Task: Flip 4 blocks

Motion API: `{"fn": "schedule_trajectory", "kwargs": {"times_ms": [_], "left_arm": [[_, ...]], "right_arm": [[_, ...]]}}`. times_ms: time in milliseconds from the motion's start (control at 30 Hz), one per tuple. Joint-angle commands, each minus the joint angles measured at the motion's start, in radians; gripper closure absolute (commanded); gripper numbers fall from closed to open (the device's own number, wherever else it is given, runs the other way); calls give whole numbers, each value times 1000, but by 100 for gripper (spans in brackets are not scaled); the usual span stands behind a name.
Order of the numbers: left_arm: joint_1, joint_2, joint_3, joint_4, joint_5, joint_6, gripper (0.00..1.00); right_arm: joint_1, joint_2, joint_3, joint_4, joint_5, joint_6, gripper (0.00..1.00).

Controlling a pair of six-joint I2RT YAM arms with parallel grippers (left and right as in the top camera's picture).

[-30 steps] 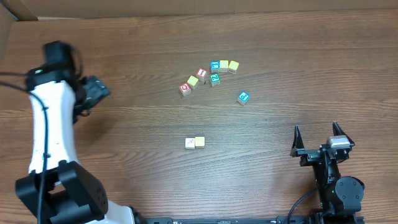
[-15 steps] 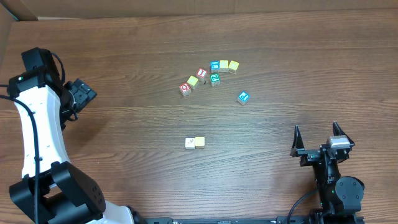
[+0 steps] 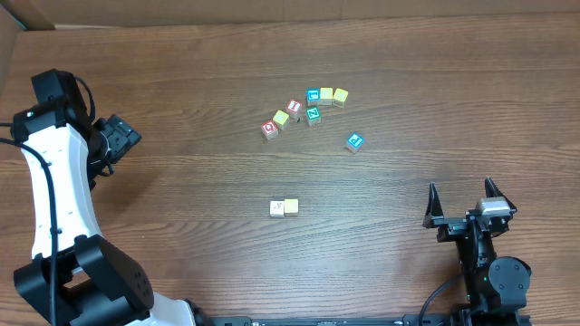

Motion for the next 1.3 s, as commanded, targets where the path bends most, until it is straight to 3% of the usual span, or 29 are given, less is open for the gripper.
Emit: {"fn": "schedule_trajectory", "kwargs": {"times_ms": [0,700,1000,1100,1267], "left_arm": [[1,-6,9,-2,5,-6,1],[1,-6,9,-2,5,-6,0],[1,-6,9,-2,5,-6,0],[1,-6,9,-2,5,-6,0],[1,-6,9,-2,5,-6,0]], "right_arm": [[-5,-8,-10,6,-2,0,0],[-5,-8,-10,49,27,-37,0],[-3,-8,-5,125,-301,79,0],[-4,1,57,51,-289,186,0],[-4,123,258,-46,-290,192,0]]}}
